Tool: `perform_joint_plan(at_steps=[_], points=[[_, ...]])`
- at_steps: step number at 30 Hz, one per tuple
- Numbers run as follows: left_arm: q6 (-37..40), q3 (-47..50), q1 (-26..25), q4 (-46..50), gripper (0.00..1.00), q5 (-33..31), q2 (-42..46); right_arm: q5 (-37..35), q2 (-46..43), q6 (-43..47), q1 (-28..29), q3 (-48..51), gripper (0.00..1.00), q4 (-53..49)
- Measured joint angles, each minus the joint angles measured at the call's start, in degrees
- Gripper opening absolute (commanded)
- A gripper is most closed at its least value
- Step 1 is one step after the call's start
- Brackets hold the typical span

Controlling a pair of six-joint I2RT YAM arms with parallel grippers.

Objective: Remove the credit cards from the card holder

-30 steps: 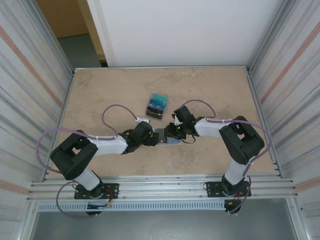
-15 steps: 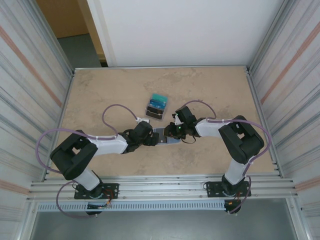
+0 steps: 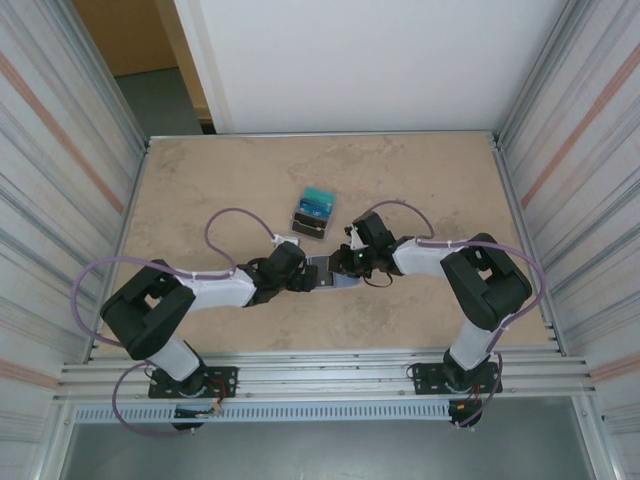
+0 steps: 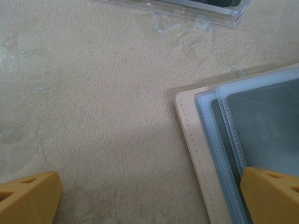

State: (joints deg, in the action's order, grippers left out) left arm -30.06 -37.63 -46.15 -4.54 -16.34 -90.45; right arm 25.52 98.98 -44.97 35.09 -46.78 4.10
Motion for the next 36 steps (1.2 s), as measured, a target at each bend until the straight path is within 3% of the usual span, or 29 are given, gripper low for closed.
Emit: perform_joint_plan(at_steps=[12,36], points=[[0.0,-0.5,0.0,0.2,0.99,0.0,-0.4,7.1,2.3,-4.0,-2.9,4.3,0.21,11.1],[-0.2,-1.1,0.0,1.7,0.99,-0.2,-0.4,13.9,2.9,-10.6,-5.1,9.7,0.15,26.6]])
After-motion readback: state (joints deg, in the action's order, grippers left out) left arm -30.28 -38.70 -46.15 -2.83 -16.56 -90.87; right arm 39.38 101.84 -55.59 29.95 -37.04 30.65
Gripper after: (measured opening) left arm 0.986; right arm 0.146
